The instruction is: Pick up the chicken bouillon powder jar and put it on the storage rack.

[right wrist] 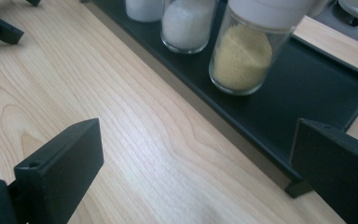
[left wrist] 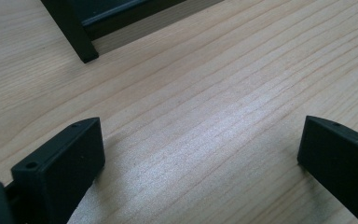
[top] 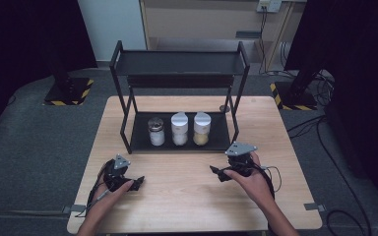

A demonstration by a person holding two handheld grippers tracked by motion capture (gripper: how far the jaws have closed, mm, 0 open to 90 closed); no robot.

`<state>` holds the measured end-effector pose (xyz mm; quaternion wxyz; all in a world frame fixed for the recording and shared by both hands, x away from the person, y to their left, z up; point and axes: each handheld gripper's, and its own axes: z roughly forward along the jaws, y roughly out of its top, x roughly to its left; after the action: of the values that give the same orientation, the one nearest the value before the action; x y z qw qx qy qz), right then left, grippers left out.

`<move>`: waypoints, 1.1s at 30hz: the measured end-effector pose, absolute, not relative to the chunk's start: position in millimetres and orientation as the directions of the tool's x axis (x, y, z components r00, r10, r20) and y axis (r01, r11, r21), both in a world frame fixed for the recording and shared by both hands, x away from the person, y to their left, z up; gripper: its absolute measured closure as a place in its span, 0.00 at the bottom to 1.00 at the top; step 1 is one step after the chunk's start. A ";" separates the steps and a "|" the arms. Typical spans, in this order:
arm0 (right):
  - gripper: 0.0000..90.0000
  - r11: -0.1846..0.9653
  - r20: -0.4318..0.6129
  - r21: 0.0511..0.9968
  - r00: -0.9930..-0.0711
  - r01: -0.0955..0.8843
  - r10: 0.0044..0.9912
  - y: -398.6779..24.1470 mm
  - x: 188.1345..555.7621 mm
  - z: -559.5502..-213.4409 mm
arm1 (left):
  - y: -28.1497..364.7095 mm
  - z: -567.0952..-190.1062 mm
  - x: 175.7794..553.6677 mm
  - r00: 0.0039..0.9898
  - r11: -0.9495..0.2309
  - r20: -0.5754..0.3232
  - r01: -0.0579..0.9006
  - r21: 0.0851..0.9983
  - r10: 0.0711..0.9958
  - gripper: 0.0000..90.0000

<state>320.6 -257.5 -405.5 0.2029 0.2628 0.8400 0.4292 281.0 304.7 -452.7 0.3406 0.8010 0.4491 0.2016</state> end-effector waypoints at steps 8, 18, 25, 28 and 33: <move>0.04 0.483 -0.094 0.825 -0.773 0.292 0.628 -272.3 316.7 -411.9 | 304.6 -452.7 280.9 0.515 -0.364 0.017 0.582 0.727 0.857 0.00; 0.04 0.466 -0.067 0.824 -0.761 0.322 0.645 -289.8 312.8 -419.7 | 304.5 -452.7 280.7 0.514 -0.364 0.017 0.582 0.727 0.858 0.00; 0.04 0.453 -0.044 0.822 -0.755 0.346 0.654 -299.9 310.9 -428.2 | 304.4 -452.7 280.7 0.514 -0.364 0.017 0.582 0.727 0.858 0.00; 0.04 0.448 -0.037 0.821 -0.751 0.353 0.659 -302.8 310.2 -431.0 | 304.4 -452.7 280.7 0.514 -0.364 0.017 0.582 0.727 0.858 0.00; 0.04 0.437 -0.023 0.824 -0.749 0.361 0.662 -306.7 308.7 -434.4 | 304.3 -452.7 280.6 0.514 -0.364 0.018 0.582 0.727 0.858 0.00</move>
<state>308.7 -306.7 -434.4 0.1744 0.3083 0.8296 0.4317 280.6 304.3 -452.7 0.3405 0.8006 0.4497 0.2022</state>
